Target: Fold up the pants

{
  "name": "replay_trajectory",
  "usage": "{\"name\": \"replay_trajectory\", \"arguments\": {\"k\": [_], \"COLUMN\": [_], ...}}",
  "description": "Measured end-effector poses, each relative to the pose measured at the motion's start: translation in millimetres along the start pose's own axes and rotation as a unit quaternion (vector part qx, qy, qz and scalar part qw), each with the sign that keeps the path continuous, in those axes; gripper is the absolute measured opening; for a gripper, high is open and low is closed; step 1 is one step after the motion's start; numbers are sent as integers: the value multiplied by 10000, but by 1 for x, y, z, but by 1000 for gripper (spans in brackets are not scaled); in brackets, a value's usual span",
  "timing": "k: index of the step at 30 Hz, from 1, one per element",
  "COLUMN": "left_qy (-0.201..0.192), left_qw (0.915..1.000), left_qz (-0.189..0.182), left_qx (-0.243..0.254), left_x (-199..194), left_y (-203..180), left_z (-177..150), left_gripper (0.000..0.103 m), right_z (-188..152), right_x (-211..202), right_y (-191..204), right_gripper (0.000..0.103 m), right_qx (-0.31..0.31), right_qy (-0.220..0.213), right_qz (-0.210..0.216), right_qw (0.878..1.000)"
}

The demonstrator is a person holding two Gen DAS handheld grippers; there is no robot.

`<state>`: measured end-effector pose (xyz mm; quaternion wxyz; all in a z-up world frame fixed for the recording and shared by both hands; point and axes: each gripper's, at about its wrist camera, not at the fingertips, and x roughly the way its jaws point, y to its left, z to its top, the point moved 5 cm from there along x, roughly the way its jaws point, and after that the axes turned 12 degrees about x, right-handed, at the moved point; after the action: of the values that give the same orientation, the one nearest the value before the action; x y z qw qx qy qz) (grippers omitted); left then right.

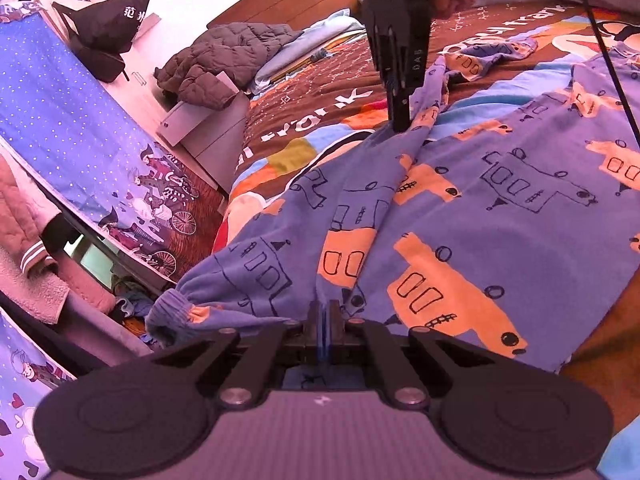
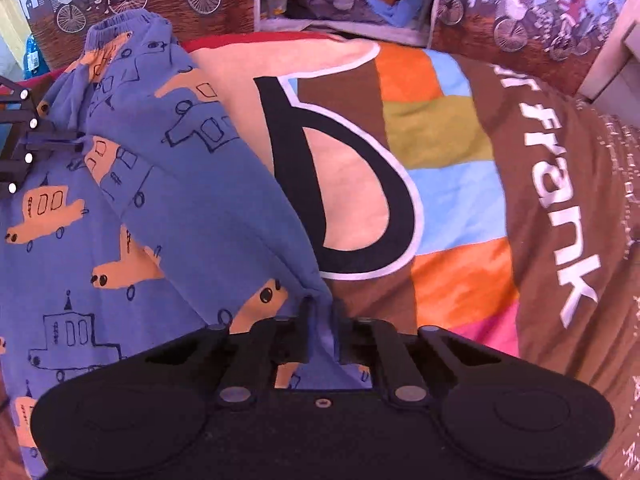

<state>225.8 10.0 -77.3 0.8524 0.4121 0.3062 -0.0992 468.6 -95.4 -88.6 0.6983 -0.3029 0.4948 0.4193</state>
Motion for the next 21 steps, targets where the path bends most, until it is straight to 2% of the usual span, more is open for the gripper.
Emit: {"name": "replay_trajectory", "arguments": {"k": [5,10,12,16,21], "left_qy": [-13,2,32,-4,-38], "left_qw": [9997,9973,9969,9982,9996], "left_qz": [-55,-90,-68,24,110], "left_qx": [-220,-724,-784,-595,-255], "left_x": [-1,-9,-13,-22,-27], "left_y": [14,41,47,48,32], "left_z": [-2,-2,-3,-2,3], "left_gripper": [0,0,0,0,0], "right_z": [-9,-27,-36,-56,-71], "right_x": [-19,-48,-54,-58,-56], "right_y": [13,41,48,55,66], "right_gripper": [4,4,0,0,0], "right_qx": [-169,-240,-113,241,396], "right_qy": [-341,-783,-927,-993,-1160], "right_qz": [-488,-1170,-1389,-1906,-1827], "right_qw": [9981,9898,9859,9763,9755]}}
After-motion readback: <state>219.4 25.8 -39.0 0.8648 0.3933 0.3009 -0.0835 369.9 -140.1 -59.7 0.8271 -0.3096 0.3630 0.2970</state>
